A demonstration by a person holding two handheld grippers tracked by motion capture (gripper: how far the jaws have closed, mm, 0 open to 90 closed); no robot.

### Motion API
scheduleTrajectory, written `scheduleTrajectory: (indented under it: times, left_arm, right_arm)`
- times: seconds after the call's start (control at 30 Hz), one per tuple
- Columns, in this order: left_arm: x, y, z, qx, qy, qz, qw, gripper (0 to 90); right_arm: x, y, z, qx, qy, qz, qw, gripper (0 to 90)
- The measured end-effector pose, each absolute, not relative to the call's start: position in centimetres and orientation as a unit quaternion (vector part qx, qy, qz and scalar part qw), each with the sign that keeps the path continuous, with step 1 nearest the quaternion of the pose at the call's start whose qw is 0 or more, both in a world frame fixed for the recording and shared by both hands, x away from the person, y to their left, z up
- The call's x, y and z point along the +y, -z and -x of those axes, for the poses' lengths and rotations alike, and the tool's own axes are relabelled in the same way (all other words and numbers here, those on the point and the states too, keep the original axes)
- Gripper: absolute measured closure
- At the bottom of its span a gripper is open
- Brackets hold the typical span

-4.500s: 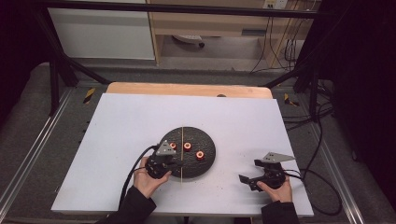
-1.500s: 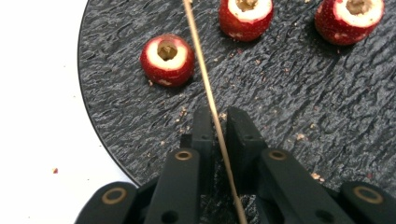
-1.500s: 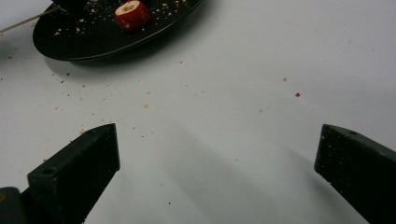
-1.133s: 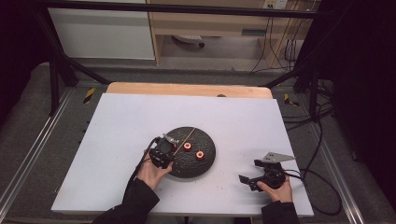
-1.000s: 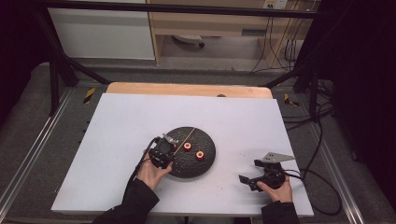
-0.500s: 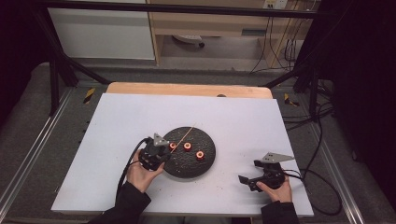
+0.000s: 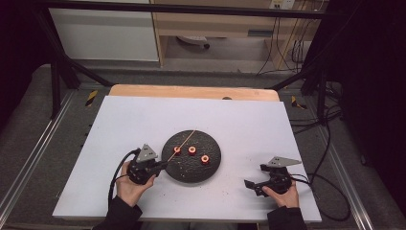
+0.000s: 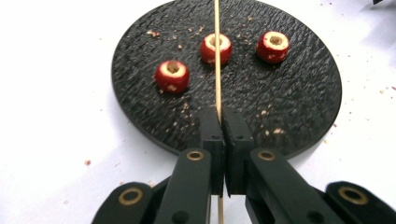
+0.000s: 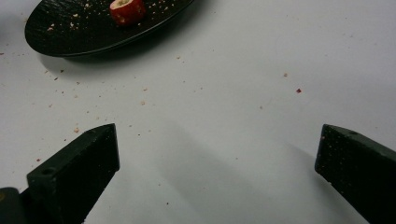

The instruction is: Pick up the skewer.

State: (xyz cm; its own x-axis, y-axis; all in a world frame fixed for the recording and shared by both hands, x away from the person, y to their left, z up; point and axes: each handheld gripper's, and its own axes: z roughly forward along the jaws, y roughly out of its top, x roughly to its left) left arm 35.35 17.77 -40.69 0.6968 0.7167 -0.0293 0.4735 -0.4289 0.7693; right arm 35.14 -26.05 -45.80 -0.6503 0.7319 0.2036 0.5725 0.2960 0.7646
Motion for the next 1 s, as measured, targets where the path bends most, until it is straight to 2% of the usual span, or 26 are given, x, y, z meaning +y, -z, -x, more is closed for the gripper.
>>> scheduleTrajectory:
  times: [0.47,1.0]
  left_arm:
    - [21.0,41.5,-33.7,0.356,-0.150,-0.806,0.448,88.2]
    - [22.4,42.5,-32.6,0.348,-0.154,-0.802,0.459,88.2]
  right_arm:
    - [-25.2,45.3,-35.4,0.799,-0.430,-0.408,0.098,0.6]
    - [-23.1,44.8,-36.0,0.806,-0.416,-0.409,0.099,0.6]
